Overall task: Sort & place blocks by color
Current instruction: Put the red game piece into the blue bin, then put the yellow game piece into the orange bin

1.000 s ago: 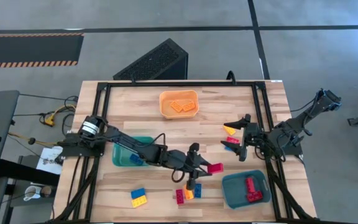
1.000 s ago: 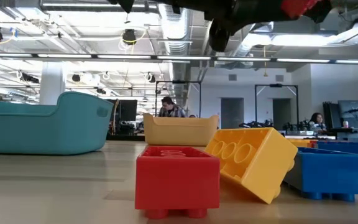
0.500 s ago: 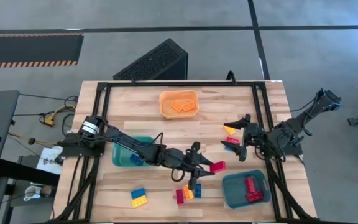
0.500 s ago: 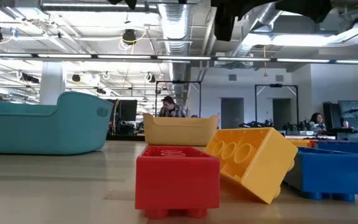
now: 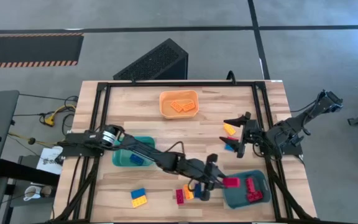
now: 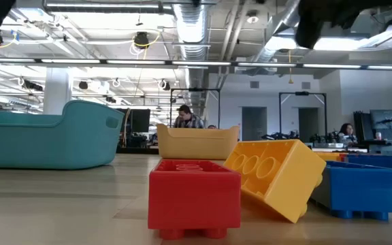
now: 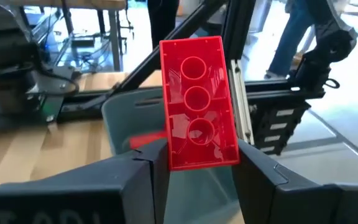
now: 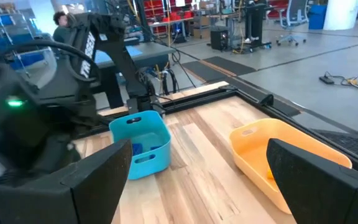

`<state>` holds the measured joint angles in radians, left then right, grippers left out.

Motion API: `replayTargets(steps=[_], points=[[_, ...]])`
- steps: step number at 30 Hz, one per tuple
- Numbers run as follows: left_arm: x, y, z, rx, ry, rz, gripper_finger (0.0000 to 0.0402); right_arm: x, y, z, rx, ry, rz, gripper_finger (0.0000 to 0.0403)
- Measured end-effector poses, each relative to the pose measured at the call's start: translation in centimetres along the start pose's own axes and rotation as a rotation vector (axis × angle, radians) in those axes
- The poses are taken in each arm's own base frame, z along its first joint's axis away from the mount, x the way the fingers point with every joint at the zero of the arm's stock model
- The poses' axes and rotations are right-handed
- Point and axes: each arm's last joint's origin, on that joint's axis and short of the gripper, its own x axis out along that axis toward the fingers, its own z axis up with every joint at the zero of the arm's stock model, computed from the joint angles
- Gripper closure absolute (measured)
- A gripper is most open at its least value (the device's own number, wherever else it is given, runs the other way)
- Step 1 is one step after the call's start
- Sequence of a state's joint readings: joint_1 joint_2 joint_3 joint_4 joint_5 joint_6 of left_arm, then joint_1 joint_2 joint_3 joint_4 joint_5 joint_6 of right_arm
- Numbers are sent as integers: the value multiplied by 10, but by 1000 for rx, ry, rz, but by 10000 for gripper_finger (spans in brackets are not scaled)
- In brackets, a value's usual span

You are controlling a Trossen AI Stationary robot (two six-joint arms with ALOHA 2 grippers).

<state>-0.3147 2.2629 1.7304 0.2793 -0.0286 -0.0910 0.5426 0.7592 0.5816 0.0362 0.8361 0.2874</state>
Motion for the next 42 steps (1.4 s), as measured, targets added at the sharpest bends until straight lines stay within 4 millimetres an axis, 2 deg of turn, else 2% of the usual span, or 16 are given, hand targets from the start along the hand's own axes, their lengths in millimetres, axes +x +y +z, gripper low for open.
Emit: replayTargets(steps=[3,8,18,30,34,42], points=[[9,1,8,19,23,-20,286,0,0,0,-3,6,9,8],[21,0,4,25,24,-70,284,0,0,-1,-6,13,23,8],[22,6,2,-138,19,42,283,0,1,-1,-2,11,24,8],[22,4,-4,-56,82,35,279,0,1,-1,-1,11,24,8],[22,3,-4,-45,85,-13,251,0,1,-1,-1,11,24,8],[22,0,0,-27,48,-92,151,0,1,-1,-3,11,24,8]])
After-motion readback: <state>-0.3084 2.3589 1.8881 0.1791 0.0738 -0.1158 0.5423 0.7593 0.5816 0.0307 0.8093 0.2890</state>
